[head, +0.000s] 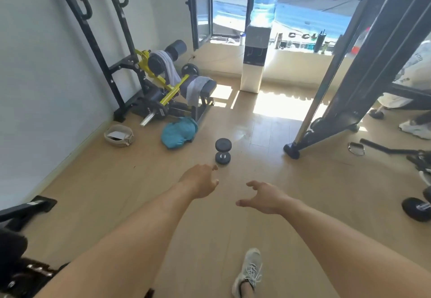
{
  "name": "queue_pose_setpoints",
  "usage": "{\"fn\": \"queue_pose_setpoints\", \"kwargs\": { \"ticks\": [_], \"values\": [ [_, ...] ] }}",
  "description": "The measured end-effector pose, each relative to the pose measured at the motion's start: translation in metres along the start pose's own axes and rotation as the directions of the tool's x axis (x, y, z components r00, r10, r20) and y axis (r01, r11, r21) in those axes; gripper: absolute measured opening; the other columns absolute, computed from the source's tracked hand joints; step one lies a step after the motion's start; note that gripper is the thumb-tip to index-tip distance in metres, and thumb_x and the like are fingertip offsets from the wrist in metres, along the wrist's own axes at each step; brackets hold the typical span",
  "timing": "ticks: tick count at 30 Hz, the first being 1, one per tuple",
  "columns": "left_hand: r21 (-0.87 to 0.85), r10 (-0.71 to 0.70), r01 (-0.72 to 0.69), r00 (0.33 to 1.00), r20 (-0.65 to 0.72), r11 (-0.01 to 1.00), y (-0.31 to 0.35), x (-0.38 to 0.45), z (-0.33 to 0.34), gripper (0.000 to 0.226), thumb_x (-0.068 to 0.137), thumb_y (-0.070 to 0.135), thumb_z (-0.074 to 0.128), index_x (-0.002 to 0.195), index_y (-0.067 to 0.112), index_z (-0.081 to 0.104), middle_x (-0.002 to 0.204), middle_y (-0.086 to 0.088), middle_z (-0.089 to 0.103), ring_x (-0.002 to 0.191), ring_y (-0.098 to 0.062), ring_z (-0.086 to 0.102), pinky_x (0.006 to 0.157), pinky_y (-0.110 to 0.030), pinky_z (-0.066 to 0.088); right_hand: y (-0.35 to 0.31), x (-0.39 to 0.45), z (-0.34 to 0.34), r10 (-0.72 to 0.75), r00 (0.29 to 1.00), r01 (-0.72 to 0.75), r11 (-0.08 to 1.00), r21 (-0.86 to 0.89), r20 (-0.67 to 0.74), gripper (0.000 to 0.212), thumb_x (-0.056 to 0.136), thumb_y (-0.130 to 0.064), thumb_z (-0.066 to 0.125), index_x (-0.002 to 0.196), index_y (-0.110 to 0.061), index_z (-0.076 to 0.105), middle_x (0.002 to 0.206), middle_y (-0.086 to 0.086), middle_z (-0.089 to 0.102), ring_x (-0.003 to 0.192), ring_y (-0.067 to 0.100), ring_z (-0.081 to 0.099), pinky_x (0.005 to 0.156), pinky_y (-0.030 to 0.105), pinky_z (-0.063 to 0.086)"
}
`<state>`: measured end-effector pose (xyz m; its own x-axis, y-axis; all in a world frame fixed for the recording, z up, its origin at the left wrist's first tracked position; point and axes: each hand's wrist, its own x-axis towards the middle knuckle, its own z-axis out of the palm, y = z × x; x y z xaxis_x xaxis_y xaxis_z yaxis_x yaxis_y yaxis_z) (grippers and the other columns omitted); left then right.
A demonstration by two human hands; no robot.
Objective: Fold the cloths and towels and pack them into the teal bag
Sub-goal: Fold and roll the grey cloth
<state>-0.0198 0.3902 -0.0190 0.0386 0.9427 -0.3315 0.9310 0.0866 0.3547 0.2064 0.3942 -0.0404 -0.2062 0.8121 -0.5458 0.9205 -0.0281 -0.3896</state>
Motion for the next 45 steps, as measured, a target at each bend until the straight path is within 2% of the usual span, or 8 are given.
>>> {"fn": "queue_pose_setpoints", "kwargs": {
  "ticks": [13,19,28,31,34,37,41,45],
  "values": [
    [-0.086,-0.107,0.103,0.993,-0.046,0.991,0.002,0.290,-0.103,0.058,0.094,0.039,0.063,0.147,0.024,0.046,0.151,-0.001,0.050,0.138,-0.024,0.047,0.113,-0.039,0.040,-0.041,0.275,-0.182,-0.067,0.991,0.072,0.997,-0.039,0.119,0.087,0.077,-0.067,0.070,0.151,-0.032,0.039,0.148,-0.004,0.050,0.133,0.022,0.050,0.108,0.037,0.043],
    [-0.129,-0.149,0.142,0.988,-0.041,0.981,-0.036,0.425,-0.144,0.060,0.094,0.039,0.063,0.149,0.024,0.043,0.152,-0.003,0.049,0.136,-0.026,0.050,0.112,-0.044,0.042,-0.082,0.413,-0.234,-0.108,0.988,0.117,0.990,-0.075,0.115,0.087,0.077,-0.066,0.071,0.150,-0.030,0.040,0.146,-0.001,0.051,0.130,0.023,0.051,0.106,0.037,0.045],
    [-0.213,-0.237,0.233,0.972,0.008,0.949,-0.113,0.624,-0.218,0.060,0.096,0.034,0.062,0.150,0.021,0.040,0.153,-0.004,0.047,0.138,-0.026,0.047,0.112,-0.038,0.041,-0.144,0.608,-0.322,-0.079,0.990,0.087,0.994,-0.065,0.114,0.086,0.079,-0.062,0.074,0.151,-0.031,0.039,0.149,0.000,0.049,0.137,0.022,0.046,0.112,0.040,0.041],
    [-0.262,-0.247,0.246,0.969,0.027,0.933,-0.123,0.674,-0.240,0.059,0.095,0.034,0.063,0.149,0.021,0.042,0.152,-0.004,0.048,0.137,-0.025,0.048,0.112,-0.037,0.040,-0.160,0.658,-0.352,-0.070,0.990,0.077,0.996,-0.049,0.119,0.085,0.081,-0.061,0.073,0.152,-0.031,0.038,0.150,0.000,0.048,0.137,0.022,0.046,0.112,0.039,0.041],
    [-0.343,-0.255,0.230,0.967,-0.028,0.911,-0.132,0.725,-0.258,0.049,0.096,0.029,0.063,0.143,0.021,0.050,0.144,-0.002,0.056,0.131,-0.022,0.052,0.109,-0.035,0.042,-0.174,0.715,-0.375,-0.063,0.988,0.070,0.996,-0.050,0.140,0.085,0.082,-0.058,0.073,0.153,-0.029,0.037,0.150,0.002,0.048,0.136,0.023,0.047,0.110,0.039,0.043],
    [-0.404,-0.298,0.241,0.951,-0.083,0.882,-0.140,0.777,-0.273,0.044,0.096,0.025,0.063,0.139,0.019,0.055,0.138,-0.001,0.060,0.127,-0.021,0.055,0.102,-0.030,0.041,-0.189,0.779,-0.396,-0.093,0.982,0.108,0.991,-0.083,0.165,0.085,0.083,-0.056,0.073,0.154,-0.028,0.035,0.151,0.003,0.048,0.134,0.024,0.049,0.108,0.038,0.044],
    [-0.440,-0.394,0.328,0.917,-0.065,0.836,-0.153,0.842,-0.287,0.040,0.097,0.023,0.062,0.136,0.018,0.055,0.136,-0.002,0.061,0.125,-0.023,0.057,0.104,-0.035,0.044,-0.214,0.864,-0.424,-0.163,0.967,0.185,0.978,-0.100,0.197,0.085,0.085,-0.054,0.073,0.155,-0.026,0.034,0.152,0.004,0.047,0.133,0.025,0.052,0.107,0.037,0.046],
    [-0.491,-0.515,0.433,0.856,-0.038,0.756,-0.161,0.899,-0.309,0.050,0.097,0.025,0.061,0.145,0.016,0.049,0.146,-0.002,0.055,0.133,-0.024,0.051,0.109,-0.036,0.040,-0.242,0.934,-0.456,-0.232,0.944,0.260,0.961,-0.098,0.237,0.079,0.089,-0.049,0.070,0.156,-0.028,0.033,0.153,0.002,0.046,0.134,0.023,0.050,0.106,0.032,0.043]
  ]
}}
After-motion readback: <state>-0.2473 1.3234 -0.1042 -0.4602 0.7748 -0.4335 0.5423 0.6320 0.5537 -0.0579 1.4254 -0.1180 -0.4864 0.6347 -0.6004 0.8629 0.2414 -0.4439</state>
